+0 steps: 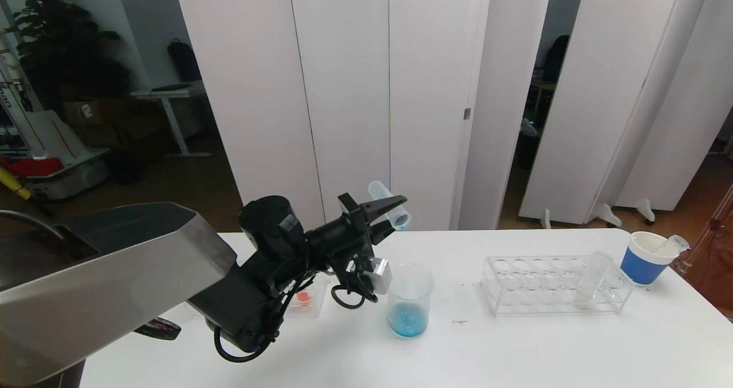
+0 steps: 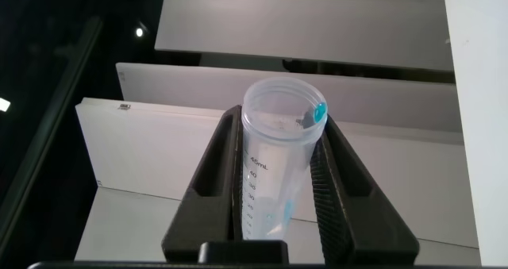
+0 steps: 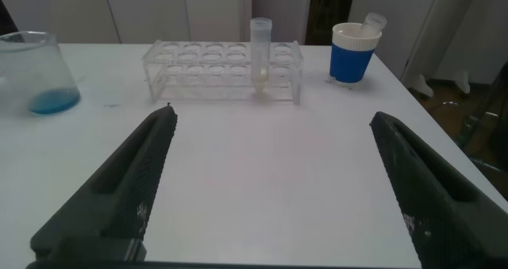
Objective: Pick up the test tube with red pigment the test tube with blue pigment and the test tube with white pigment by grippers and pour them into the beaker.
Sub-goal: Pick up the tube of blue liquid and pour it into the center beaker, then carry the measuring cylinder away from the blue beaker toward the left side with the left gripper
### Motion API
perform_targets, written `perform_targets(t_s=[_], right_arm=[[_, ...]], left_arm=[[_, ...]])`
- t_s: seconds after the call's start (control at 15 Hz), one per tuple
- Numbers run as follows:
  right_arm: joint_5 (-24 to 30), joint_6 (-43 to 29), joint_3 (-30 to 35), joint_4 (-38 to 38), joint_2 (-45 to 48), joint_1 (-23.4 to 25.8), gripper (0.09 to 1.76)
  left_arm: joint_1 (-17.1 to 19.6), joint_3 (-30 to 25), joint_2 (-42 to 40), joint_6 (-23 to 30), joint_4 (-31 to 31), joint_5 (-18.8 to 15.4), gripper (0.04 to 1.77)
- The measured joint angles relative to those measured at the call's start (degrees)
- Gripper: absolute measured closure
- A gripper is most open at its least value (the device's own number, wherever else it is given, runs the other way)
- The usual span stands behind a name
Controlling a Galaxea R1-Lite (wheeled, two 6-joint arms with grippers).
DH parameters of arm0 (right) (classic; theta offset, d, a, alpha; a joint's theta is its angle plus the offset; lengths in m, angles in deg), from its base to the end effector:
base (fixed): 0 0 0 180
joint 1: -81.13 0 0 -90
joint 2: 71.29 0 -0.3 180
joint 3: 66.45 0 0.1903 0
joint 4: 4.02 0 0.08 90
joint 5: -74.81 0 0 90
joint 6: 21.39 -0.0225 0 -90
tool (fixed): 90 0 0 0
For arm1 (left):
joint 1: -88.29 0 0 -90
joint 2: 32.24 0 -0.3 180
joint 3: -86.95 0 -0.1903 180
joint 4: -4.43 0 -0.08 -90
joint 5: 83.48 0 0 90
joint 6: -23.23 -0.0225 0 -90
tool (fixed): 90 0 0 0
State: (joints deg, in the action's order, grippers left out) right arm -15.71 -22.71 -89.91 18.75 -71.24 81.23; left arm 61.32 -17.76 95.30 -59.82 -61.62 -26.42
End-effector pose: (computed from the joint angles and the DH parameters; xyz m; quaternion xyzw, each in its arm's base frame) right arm -0.0230 -0.0002 0.0770 0.0115 -0.0065 -0.0053 0.9999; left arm 0.3468 -0.1902 0.1110 0.5749 -0.4184 -0.2916 0.6398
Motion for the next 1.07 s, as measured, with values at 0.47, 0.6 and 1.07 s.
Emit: perform_targets(t_s=[0.47,0.6,1.07], right_arm=[[0.0,0.0,0.0,0.0,0.0,0.0,0.10],[0.0,0.0,0.0,0.0,0.0,0.0,0.10],[0.0,0.0,0.0,0.0,0.0,0.0,0.10]], left_arm=[[-0.1,-1.6,-3.9,7.2,0.0,5.5,1.22],[-0.4,-1.9,-5.2,11.5,0.0,6.2,1.22],[-1.9,-4.0,-8.2,33.3,0.5,11.7,1.22]])
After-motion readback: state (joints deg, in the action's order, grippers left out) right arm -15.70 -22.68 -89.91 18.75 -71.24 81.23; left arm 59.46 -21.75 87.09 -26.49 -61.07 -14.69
